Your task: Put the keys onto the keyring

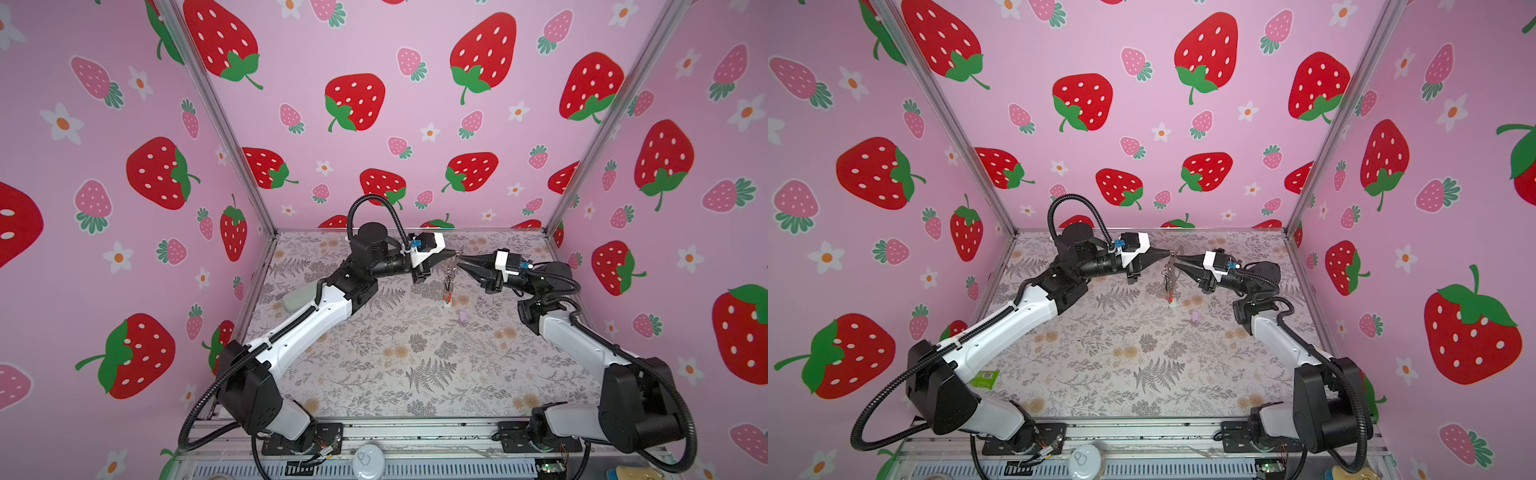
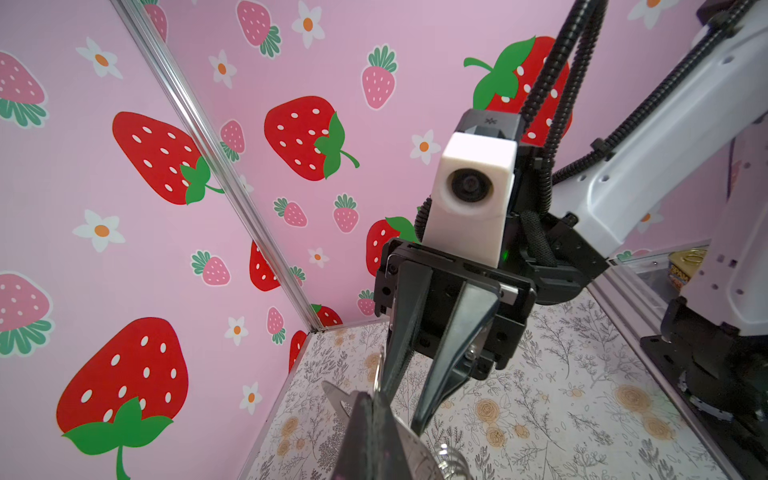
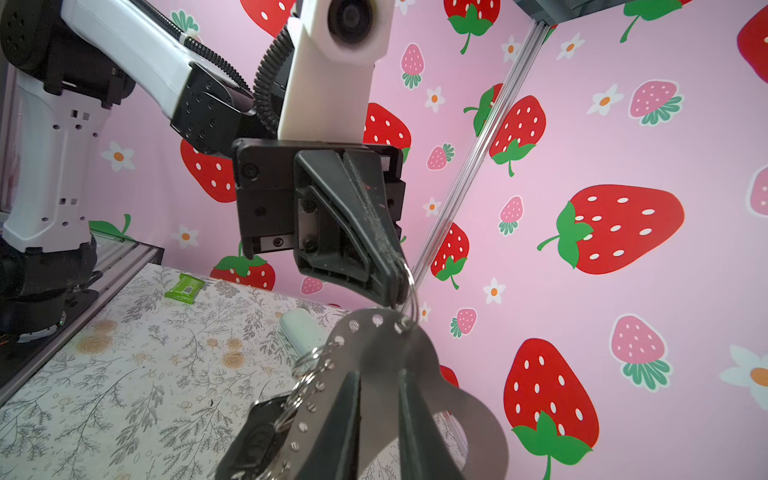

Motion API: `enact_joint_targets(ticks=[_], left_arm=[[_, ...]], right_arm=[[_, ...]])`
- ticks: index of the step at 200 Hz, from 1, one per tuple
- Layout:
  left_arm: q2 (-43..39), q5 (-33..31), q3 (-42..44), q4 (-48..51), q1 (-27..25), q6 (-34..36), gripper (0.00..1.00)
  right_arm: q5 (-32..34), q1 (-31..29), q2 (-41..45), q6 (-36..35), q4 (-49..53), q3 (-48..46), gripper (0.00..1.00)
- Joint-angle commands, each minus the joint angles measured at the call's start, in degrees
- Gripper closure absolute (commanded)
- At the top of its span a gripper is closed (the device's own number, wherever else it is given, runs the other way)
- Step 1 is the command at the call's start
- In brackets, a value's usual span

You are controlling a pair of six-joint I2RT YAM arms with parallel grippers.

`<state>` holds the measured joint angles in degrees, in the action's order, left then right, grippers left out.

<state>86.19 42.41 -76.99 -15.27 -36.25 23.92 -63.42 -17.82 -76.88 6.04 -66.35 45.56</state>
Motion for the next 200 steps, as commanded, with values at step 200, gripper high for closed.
enact_joint_targets(ticks=[200], left_arm=[[2.05,2.37,-1.30,-2.13,-0.75,1.25,1.00]], right_arm=[[-0.83,0.16,-1.54,5.50,-5.61,1.64,0.89]])
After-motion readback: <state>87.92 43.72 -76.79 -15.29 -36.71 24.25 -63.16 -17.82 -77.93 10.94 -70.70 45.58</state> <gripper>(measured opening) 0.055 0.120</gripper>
